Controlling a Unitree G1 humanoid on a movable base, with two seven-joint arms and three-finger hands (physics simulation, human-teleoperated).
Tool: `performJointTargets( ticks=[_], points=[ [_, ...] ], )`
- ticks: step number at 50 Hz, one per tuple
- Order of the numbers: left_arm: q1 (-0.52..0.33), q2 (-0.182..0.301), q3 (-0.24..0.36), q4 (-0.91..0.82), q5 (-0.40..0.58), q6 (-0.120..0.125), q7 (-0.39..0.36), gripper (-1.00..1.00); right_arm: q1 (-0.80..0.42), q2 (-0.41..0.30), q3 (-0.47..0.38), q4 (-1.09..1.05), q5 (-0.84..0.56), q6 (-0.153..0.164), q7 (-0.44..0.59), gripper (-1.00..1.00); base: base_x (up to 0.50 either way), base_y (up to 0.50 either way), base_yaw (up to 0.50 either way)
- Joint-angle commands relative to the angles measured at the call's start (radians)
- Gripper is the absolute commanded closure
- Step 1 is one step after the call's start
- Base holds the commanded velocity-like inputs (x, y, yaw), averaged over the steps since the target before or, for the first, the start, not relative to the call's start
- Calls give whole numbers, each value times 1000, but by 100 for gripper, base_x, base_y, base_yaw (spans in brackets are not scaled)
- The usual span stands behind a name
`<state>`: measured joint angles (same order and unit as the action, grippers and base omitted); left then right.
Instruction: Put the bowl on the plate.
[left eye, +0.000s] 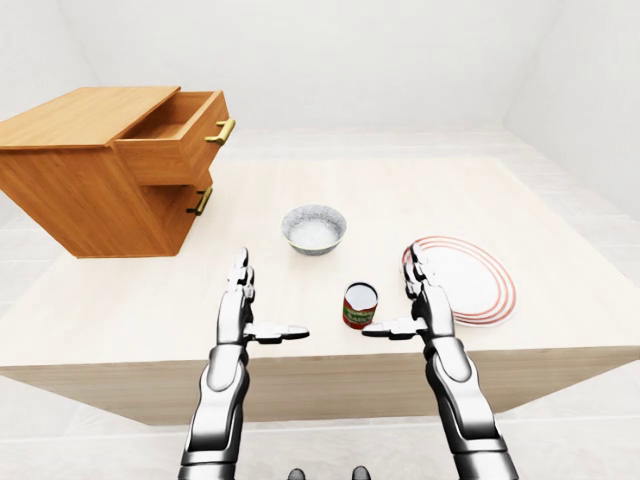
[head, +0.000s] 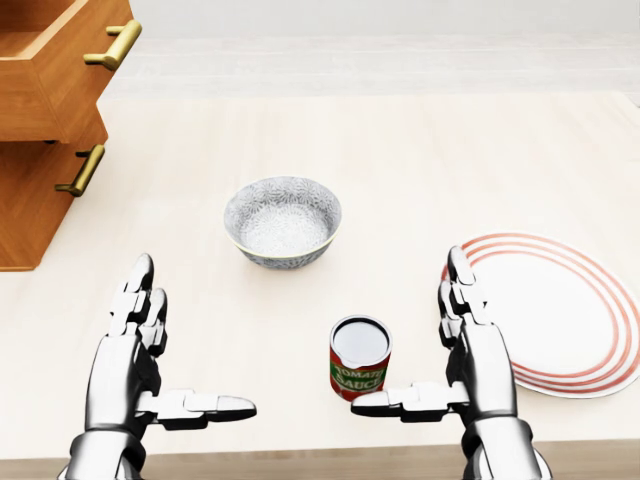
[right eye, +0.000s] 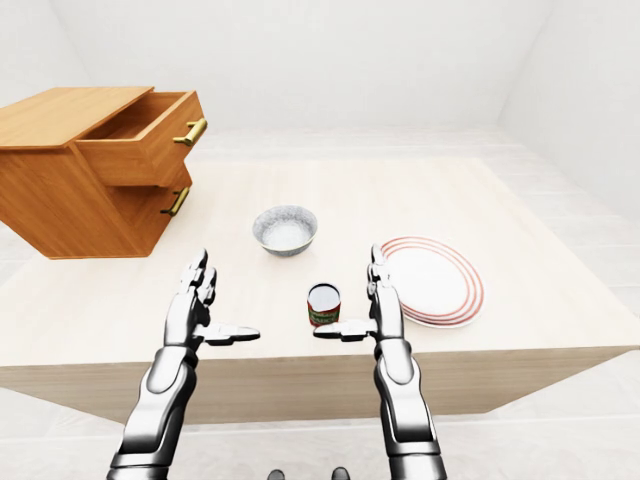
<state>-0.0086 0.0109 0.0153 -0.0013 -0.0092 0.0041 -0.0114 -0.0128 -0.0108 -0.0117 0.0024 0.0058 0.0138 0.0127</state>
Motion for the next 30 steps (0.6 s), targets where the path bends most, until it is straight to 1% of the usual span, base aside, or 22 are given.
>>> performJointTargets(
  ticks=[1,3,4,5,8,9,10,12,14,16,18,23,25,27,28,30],
  points=[
    [0,20,31,25,-14,-14,-28,-100,22,-13,-20,-38,12,17,27,-100,0,0,0],
    [-1,17,36,17,-11,-16,-20,-100,25,-10,-16,-40,6,21,27,-100,0,0,0],
    [6,16,32,4,-10,-8,-22,-100,27,-9,-15,-43,6,21,30,-100,0,0,0],
    [13,16,28,-5,-4,-9,-24,-100,26,-10,-16,-43,4,20,30,-100,0,0,0],
    [16,18,30,-10,0,-7,-26,-100,25,-15,-17,-54,-6,31,32,-100,0,0,0],
    [17,20,30,-14,5,-6,-26,-100,25,-18,-15,-61,-16,42,31,-100,0,0,0],
    [17,20,31,-15,6,-6,-26,-100,25,-18,-15,-62,-16,42,31,-100,0,0,0],
    [18,21,36,-31,1,8,-29,-100,24,-16,-15,-73,-18,49,34,-100,0,0,0],
    [22,21,38,-41,4,11,-29,-100,23,-19,-11,-84,-31,60,39,-100,0,0,0],
    [25,19,39,-43,5,8,-28,-100,21,-16,-15,-86,-27,58,41,-100,0,0,0],
    [29,19,33,-34,17,-3,-30,-100,20,-14,-18,-84,-25,57,42,-100,0,0,0],
    [27,24,40,-37,23,-1,-33,-100,26,-11,-19,-85,-23,51,43,-100,0,0,0],
    [28,24,39,-40,27,-1,-34,-100,25,-11,-20,-82,-22,50,44,-100,0,-20,0],
    [34,21,35,-53,32,5,-35,-100,19,-11,-21,-73,-22,47,44,-100,0,-26,0],
    [36,21,34,-57,33,7,-36,-100,22,-11,-20,-78,-22,48,44,-100,0,-26,0],
    [35,22,34,-56,41,2,-35,-100,22,-11,-20,-84,-22,54,45,-100,0,-16,0]
  ],
)
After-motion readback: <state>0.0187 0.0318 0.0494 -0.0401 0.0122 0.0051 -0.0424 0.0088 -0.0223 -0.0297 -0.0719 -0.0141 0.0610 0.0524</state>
